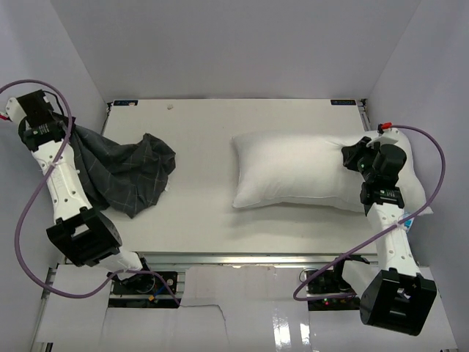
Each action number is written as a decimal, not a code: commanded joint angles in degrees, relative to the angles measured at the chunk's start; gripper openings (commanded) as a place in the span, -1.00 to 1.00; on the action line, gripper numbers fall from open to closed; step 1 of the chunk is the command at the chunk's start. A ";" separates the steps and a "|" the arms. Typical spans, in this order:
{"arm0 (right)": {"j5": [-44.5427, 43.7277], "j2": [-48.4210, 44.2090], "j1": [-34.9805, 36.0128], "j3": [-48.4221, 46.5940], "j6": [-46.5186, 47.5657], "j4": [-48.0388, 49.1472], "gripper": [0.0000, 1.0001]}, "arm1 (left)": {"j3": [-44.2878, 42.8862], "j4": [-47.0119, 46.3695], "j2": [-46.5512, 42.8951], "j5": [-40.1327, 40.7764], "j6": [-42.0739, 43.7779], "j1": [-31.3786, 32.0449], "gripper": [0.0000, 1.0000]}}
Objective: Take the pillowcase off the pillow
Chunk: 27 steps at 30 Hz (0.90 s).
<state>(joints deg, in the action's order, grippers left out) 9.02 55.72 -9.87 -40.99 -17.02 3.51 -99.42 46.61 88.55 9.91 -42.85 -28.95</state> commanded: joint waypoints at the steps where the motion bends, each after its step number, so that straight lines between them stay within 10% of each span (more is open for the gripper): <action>1: 12.99 1.22 -0.15 -1.55 0.67 9.76 -0.85 | 10.94 -11.60 -5.31 -13.39 1.28 0.91 -1.00; 14: 10.24 6.75 13.20 -4.27 1.89 10.82 -0.85 | 25.68 -27.36 3.72 -18.35 6.11 21.99 -1.00; 27: -31.22 4.92 28.15 -2.07 -7.24 13.11 -0.85 | 23.74 -32.28 8.13 -27.58 10.42 32.02 -1.00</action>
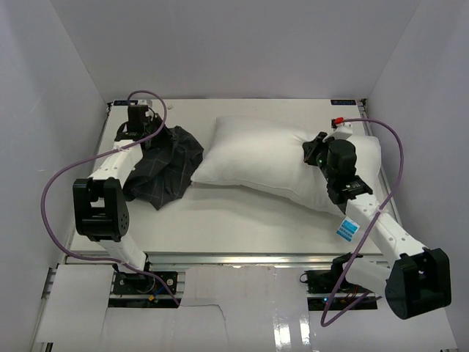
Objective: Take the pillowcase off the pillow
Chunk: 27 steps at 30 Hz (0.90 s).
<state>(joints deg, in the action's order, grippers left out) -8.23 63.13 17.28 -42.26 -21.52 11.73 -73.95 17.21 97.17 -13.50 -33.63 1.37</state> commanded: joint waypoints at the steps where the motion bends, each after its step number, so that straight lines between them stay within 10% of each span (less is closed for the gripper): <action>1: -15.40 -2.92 1.00 -0.89 -3.44 4.71 -0.85 | -1.63 -2.97 -0.66 -3.65 1.02 1.88 -1.00; 3: -18.66 -3.02 2.05 -1.07 -3.62 4.88 -0.85 | -0.76 -3.94 -1.19 -3.03 0.23 1.97 -0.92; 7: -22.00 0.31 4.78 -3.79 -1.69 5.68 -0.85 | 0.30 -4.03 -1.36 -6.98 -0.03 2.23 -0.03; 8: -23.57 1.11 5.39 -4.23 -1.51 5.59 -0.85 | 0.47 -3.68 -1.97 -6.11 -0.04 2.41 0.52; 11: -26.82 3.39 5.57 -5.29 -1.86 5.76 -0.85 | 0.74 -0.96 -4.34 -1.37 0.67 3.55 0.89; 20: -30.97 10.08 9.00 -13.02 -1.95 2.51 -0.78 | 5.48 -0.87 -14.54 17.18 1.19 11.45 0.96; 24: -26.75 8.69 10.23 -13.46 0.59 1.03 0.57 | 8.03 -1.04 -18.49 18.15 2.86 17.51 0.96; 27: -24.91 4.74 11.37 -11.88 2.18 -0.29 0.82 | 11.37 -2.09 -23.76 20.17 3.39 22.16 0.96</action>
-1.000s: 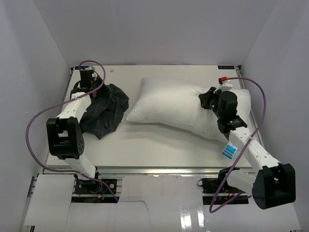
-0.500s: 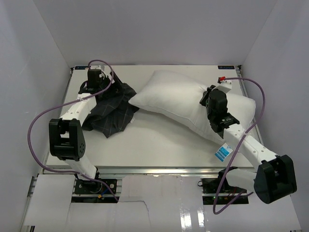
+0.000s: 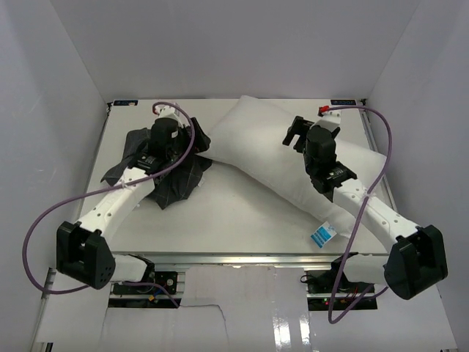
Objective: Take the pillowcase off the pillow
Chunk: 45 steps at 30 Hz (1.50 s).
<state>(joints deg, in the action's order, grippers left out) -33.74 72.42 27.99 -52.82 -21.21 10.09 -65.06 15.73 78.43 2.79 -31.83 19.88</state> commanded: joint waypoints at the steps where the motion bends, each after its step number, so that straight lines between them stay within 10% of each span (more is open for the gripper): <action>1: 4.43 -5.53 0.93 -1.24 2.57 0.38 0.80 | 3.35 -0.87 -7.83 6.24 1.60 5.15 0.96; 11: 25.64 -13.16 2.69 -5.81 2.58 -22.48 0.80 | 20.13 -11.50 -22.86 7.50 4.58 24.49 0.96; 20: 45.73 -9.69 2.95 5.19 8.90 -3.17 0.85 | 26.39 -7.66 -22.37 29.80 1.36 25.39 0.96; 28: 67.65 9.63 7.69 -3.16 12.51 1.52 0.88 | 36.21 -14.40 -37.36 26.05 -0.59 24.24 0.96; 45: 34.09 36.12 5.42 -26.45 5.93 -7.62 0.81 | 37.19 -11.77 -46.09 18.05 -3.05 24.42 0.96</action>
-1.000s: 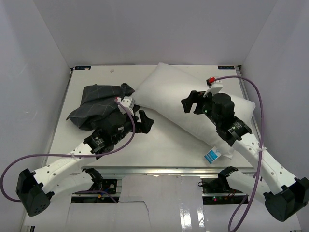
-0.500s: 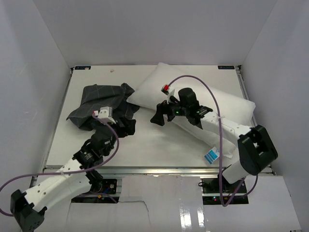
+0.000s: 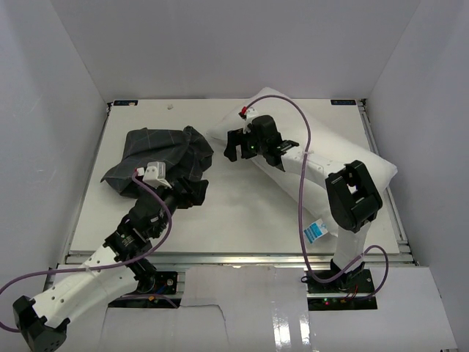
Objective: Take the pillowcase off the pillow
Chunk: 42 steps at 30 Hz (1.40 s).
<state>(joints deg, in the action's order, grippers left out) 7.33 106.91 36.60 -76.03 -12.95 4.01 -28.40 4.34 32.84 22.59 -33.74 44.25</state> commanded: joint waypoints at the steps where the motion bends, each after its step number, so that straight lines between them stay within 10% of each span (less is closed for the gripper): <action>1: -7.07 2.07 -3.72 -3.42 -2.60 -1.55 0.81 | 0.72 -0.47 -0.15 -1.93 -1.33 0.05 0.96; 12: 2.42 0.94 -5.14 -2.01 1.25 3.03 0.80 | 0.20 -3.37 5.21 -1.06 0.51 0.05 0.96; 20: -3.01 -13.64 -4.35 -9.40 1.10 -16.64 0.80 | -14.74 4.60 11.80 -2.20 5.78 0.05 0.96; 27: -12.60 -36.82 -3.73 4.91 -2.34 -20.17 0.80 | -25.38 9.37 15.15 -4.82 10.62 0.05 0.96; 42: -12.07 -65.42 -3.46 26.80 0.64 -22.64 0.80 | -16.78 3.31 7.60 -18.11 7.64 0.05 0.96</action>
<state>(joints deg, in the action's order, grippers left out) -3.75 44.47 32.91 -51.16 -13.37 -18.59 -46.78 9.78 43.03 7.44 -24.77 44.25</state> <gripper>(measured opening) 0.900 0.978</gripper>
